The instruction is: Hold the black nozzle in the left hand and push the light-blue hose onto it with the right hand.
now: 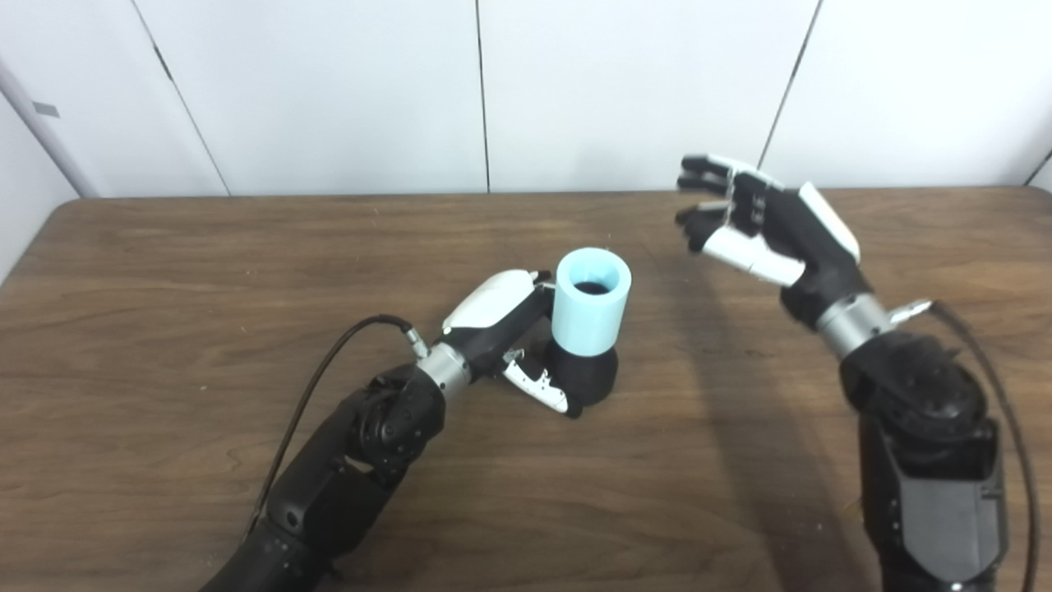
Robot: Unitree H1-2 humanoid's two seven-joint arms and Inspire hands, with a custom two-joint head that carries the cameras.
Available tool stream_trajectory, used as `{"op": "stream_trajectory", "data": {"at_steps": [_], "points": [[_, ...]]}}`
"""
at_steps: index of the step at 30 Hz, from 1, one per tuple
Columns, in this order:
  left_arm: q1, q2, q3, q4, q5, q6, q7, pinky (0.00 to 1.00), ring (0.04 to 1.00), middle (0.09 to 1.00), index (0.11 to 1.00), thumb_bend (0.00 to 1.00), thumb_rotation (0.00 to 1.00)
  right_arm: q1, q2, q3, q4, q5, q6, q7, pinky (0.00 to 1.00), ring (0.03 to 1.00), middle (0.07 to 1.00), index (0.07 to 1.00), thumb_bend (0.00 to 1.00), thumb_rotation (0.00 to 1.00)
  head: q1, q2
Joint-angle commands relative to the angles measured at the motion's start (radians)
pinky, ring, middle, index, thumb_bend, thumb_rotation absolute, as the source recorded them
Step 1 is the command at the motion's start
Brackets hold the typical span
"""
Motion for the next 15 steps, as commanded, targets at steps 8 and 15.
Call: {"op": "stream_trajectory", "data": {"at_steps": [8, 15], "points": [[0.040, 0.041, 0.017, 0.020, 0.013, 0.048, -0.045, 1.00, 0.575, 0.463, 0.504, 0.52, 0.00, 0.014, 0.024, 0.008, 0.000, 0.074, -0.027, -0.101, 0.54, 0.665, 0.777, 0.822, 0.66, 0.19, 0.006, -0.005], [0.050, 0.032, 0.040, 0.014, -0.006, 0.069, -0.043, 0.99, 0.760, 0.777, 0.778, 0.85, 0.18, 0.023, 0.010, 0.047, 0.020, 0.111, -0.038, -0.116, 0.54, 0.667, 0.789, 0.822, 0.70, 0.26, 0.011, -0.004]]}}
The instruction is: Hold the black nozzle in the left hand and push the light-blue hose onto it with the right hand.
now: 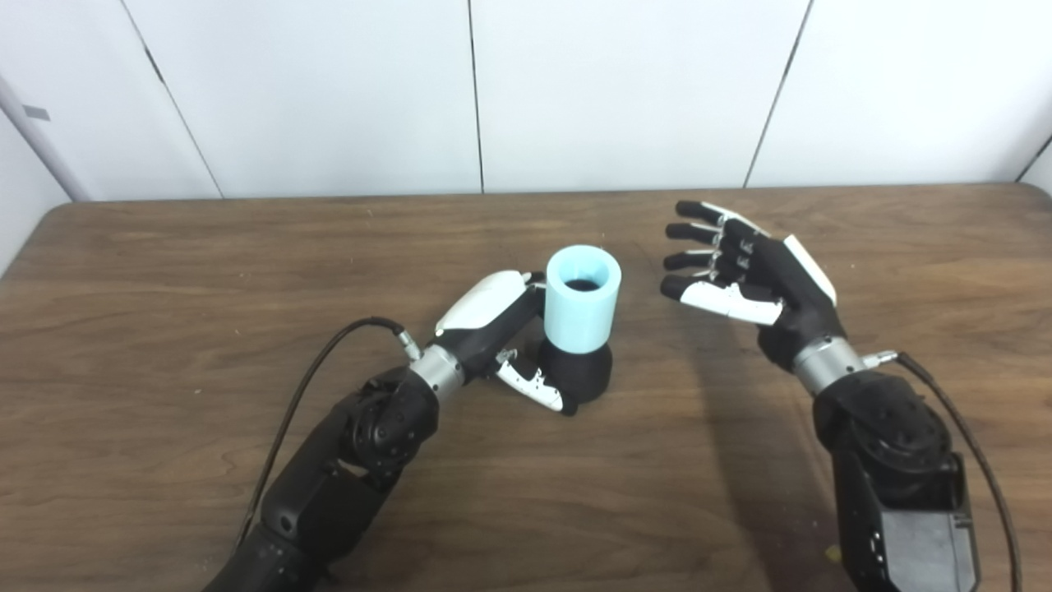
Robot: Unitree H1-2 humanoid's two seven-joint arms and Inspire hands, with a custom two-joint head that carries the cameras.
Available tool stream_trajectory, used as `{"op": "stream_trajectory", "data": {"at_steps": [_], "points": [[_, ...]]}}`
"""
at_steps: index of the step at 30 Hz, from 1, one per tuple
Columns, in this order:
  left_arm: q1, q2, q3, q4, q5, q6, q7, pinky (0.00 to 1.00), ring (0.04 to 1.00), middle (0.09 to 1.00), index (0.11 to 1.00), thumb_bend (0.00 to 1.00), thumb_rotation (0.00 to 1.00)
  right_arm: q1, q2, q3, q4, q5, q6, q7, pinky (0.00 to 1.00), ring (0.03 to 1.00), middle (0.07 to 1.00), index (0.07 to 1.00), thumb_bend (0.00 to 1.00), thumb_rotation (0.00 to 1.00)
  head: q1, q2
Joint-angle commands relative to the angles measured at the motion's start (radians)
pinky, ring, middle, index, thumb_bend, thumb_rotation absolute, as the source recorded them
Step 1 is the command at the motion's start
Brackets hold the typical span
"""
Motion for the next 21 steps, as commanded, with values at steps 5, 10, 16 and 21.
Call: {"op": "stream_trajectory", "data": {"at_steps": [5, 10, 16, 21], "points": [[0.031, 0.028, 0.013, 0.015, 0.014, 0.092, -0.050, 0.99, 0.884, 0.914, 0.919, 0.97, 0.29, -0.030, -0.043, 0.021, -0.021, 0.017, -0.042, -0.016, 0.55, 0.669, 0.788, 0.824, 0.71, 0.29, -0.002, 0.003], [0.032, 0.032, 0.004, -0.005, 0.033, 0.113, -0.064, 1.00, 0.964, 0.975, 0.977, 1.00, 0.33, -0.028, -0.056, 0.033, -0.028, 0.009, -0.044, -0.031, 0.55, 0.664, 0.787, 0.824, 0.71, 0.29, -0.004, 0.007], [0.037, 0.039, 0.002, -0.011, 0.044, 0.114, -0.072, 1.00, 0.976, 0.981, 0.986, 1.00, 0.34, -0.012, -0.062, 0.038, -0.041, 0.016, -0.054, -0.045, 0.55, 0.667, 0.786, 0.824, 0.72, 0.28, -0.011, -0.014], [0.049, 0.042, 0.010, -0.027, 0.038, 0.119, -0.074, 1.00, 0.977, 0.977, 0.981, 0.99, 0.31, -0.003, -0.057, 0.037, -0.042, 0.027, -0.065, -0.051, 0.55, 0.676, 0.795, 0.827, 0.73, 0.30, -0.007, -0.031]]}}
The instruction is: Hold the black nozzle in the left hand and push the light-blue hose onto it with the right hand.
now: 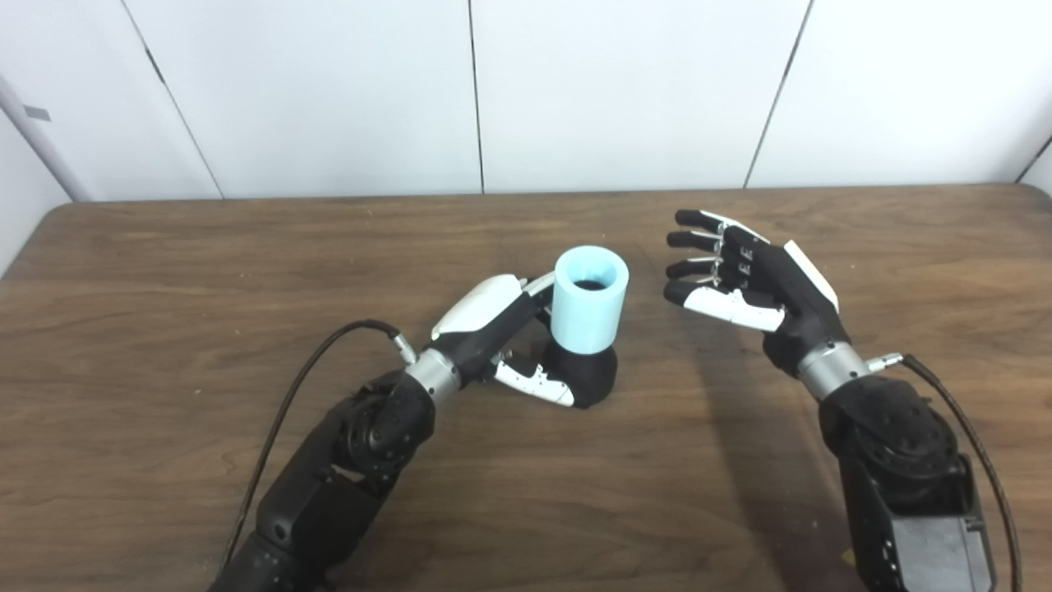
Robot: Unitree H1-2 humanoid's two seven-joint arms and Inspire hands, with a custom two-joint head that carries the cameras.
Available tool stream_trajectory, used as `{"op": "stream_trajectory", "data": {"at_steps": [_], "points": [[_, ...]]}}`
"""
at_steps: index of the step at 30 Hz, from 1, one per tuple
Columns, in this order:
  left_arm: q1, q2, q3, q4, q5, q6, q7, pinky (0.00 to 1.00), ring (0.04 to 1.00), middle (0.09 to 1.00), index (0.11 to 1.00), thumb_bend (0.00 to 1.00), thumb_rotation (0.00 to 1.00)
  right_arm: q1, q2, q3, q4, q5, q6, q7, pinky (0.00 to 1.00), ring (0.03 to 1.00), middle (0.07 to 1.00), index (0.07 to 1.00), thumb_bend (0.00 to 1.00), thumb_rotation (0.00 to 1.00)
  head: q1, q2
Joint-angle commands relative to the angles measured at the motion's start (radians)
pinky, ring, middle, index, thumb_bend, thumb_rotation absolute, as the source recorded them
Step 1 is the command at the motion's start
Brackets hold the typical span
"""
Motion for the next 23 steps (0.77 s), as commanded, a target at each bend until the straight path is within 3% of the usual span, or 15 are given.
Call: {"op": "stream_trajectory", "data": {"at_steps": [1, 4, 8, 11, 19, 23], "points": [[0.034, 0.044, 0.007, 0.009, 0.030, 0.078, -0.040, 1.00, 0.977, 0.976, 0.980, 0.99, 0.31, -0.024, -0.002, -0.005, -0.035, 0.020, -0.055, -0.015, 0.55, 0.676, 0.796, 0.827, 0.73, 0.30, 0.001, -0.005], [0.046, 0.048, 0.038, -0.012, 0.007, 0.055, -0.022, 0.96, 0.927, 0.920, 0.926, 0.88, 0.28, -0.024, 0.004, -0.014, -0.045, 0.036, -0.052, -0.023, 0.55, 0.677, 0.797, 0.827, 0.73, 0.30, -0.002, -0.015], [0.075, 0.029, 0.093, 0.006, -0.068, 0.013, 0.009, 0.69, 0.774, 0.841, 0.873, 0.70, 0.24, -0.013, 0.026, -0.023, -0.037, 0.051, -0.070, -0.051, 0.56, 0.672, 0.796, 0.825, 0.72, 0.29, 0.008, -0.015], [0.097, 0.013, 0.133, -0.017, -0.109, 0.039, 0.012, 0.67, 0.761, 0.824, 0.834, 0.64, 0.17, -0.006, 0.046, -0.033, -0.021, 0.061, -0.087, -0.076, 0.55, 0.669, 0.796, 0.825, 0.71, 0.28, 0.016, -0.016], [0.126, -0.043, 0.247, -0.098, -0.204, 0.099, 0.059, 0.69, 0.776, 0.804, 0.797, 0.79, 0.14, -0.003, 0.093, -0.062, -0.005, 0.108, -0.090, -0.123, 0.54, 0.669, 0.790, 0.823, 0.71, 0.25, 0.010, -0.017], [0.137, -0.061, 0.295, -0.116, -0.258, 0.078, 0.076, 0.69, 0.786, 0.807, 0.801, 0.77, 0.09, 0.001, 0.099, -0.064, -0.006, 0.112, -0.097, -0.137, 0.53, 0.668, 0.789, 0.822, 0.70, 0.23, 0.007, -0.016]]}}
